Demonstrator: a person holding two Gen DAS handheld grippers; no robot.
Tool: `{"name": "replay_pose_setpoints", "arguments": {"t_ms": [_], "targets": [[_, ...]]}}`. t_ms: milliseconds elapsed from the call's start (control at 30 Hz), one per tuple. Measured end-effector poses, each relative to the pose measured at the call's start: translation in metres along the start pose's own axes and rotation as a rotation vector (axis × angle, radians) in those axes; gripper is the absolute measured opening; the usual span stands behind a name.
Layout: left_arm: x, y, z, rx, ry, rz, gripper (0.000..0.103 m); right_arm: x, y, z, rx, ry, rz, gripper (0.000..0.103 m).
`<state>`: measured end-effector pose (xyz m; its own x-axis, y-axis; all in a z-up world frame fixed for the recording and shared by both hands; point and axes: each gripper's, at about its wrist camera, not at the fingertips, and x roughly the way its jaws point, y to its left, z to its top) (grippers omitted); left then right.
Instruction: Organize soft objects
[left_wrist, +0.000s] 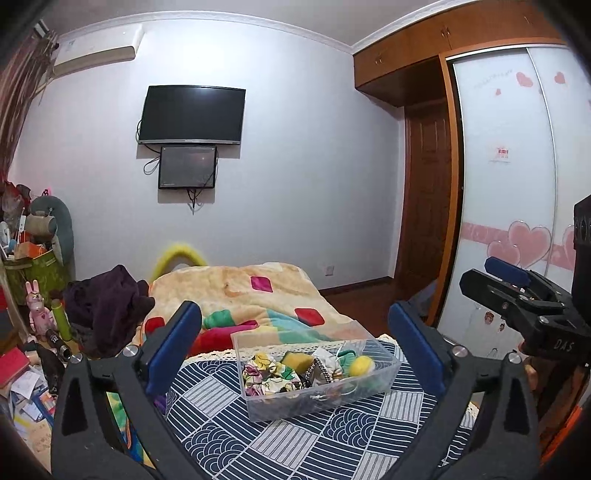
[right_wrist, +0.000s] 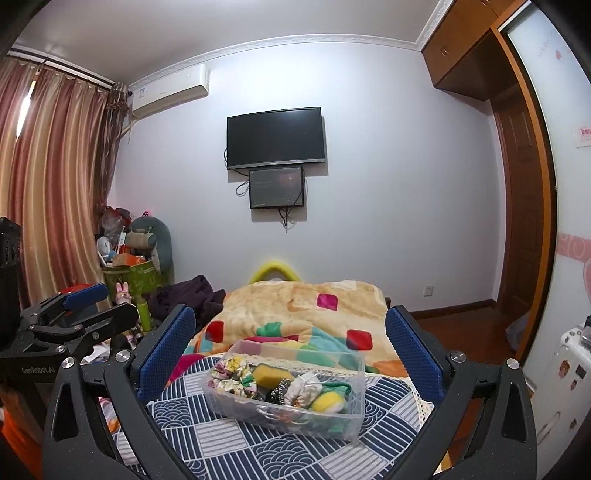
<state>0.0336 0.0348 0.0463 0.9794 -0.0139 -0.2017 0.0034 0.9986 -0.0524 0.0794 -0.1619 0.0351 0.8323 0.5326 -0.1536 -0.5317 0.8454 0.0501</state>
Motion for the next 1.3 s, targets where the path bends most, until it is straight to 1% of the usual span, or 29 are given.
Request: {"name": "replay_pose_setpoints", "arguments": {"t_ms": [700, 1200, 1300], "targets": [[-0.0030, -0.0045, 0.0009, 0.006, -0.004, 0.010, 0.103, -0.0026, 0.0000, 0.0026, 0.006, -0.001, -0.004, 0.103], [-0.0014, 0.0047, 0.0010, -0.020, 0.006, -0.015, 0.103, -0.0042, 0.0015, 0.0022, 0.011, 0.002, -0.004, 0.103], [-0.0014, 0.0052, 0.0008, -0.019, 0.003, -0.011, 0.103, -0.0046, 0.0023, 0.0035, 0.012, 0.005, -0.005, 0.103]]}}
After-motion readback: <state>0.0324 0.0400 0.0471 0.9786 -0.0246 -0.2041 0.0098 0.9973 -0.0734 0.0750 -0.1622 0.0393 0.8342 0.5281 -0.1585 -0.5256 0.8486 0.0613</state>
